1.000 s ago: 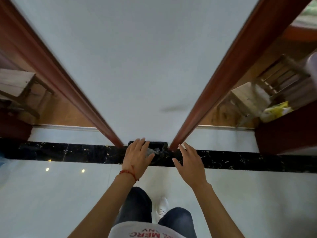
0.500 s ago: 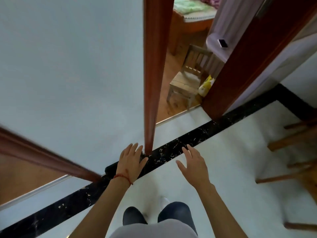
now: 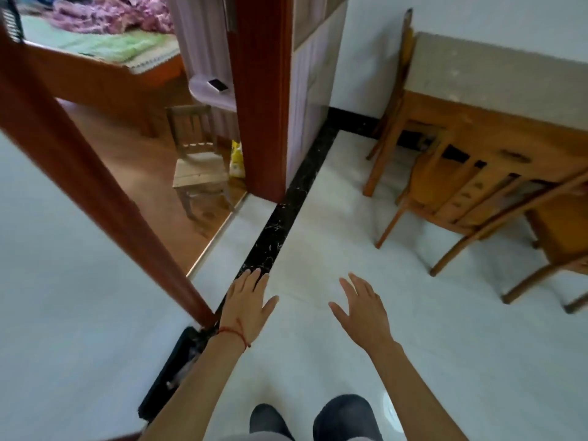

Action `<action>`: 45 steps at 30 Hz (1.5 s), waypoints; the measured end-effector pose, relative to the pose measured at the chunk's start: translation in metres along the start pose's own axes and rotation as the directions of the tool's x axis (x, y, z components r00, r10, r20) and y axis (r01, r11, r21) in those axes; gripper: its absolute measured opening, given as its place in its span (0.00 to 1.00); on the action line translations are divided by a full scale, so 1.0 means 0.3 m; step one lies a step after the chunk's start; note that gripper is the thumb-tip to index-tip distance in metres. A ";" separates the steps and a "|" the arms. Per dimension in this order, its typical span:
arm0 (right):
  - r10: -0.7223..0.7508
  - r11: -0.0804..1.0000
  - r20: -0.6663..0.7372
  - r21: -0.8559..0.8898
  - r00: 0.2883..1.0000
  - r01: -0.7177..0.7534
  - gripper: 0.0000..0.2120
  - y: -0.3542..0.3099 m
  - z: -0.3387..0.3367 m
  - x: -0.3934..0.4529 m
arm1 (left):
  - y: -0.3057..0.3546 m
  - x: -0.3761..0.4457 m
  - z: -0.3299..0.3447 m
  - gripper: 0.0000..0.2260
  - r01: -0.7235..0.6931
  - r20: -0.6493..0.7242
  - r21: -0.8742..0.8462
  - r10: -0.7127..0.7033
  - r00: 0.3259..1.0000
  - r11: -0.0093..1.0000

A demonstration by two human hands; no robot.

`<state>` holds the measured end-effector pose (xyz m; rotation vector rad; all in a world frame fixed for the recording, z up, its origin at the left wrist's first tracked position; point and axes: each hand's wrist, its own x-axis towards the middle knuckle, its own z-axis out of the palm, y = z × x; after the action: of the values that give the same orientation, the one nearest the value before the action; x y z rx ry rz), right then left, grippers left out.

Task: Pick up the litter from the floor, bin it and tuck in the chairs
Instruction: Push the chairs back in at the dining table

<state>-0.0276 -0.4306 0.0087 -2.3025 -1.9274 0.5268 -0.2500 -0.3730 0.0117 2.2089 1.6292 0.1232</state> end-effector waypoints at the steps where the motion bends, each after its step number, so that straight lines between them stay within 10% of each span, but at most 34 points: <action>1: 0.032 0.999 -0.015 0.009 0.999 -0.032 0.28 0.036 -0.016 -0.015 | 0.042 0.015 0.002 0.38 -0.030 0.010 0.021 0.030 0.999 0.999; 25: 0.369 0.929 -0.164 0.094 0.915 -0.358 0.28 1.066 -0.400 -0.223 | 1.151 0.327 0.274 0.26 -0.414 0.084 0.072 0.408 0.909 0.907; 45: 0.450 0.891 -0.215 0.170 0.867 -0.420 0.27 1.477 -0.704 0.447 | 1.597 1.147 0.289 0.25 -0.481 0.071 0.051 0.477 0.876 0.875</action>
<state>0.4741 -0.3571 0.0517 -2.5836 -1.2295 0.3470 0.3168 -0.1924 0.0499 2.6013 1.0348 0.1394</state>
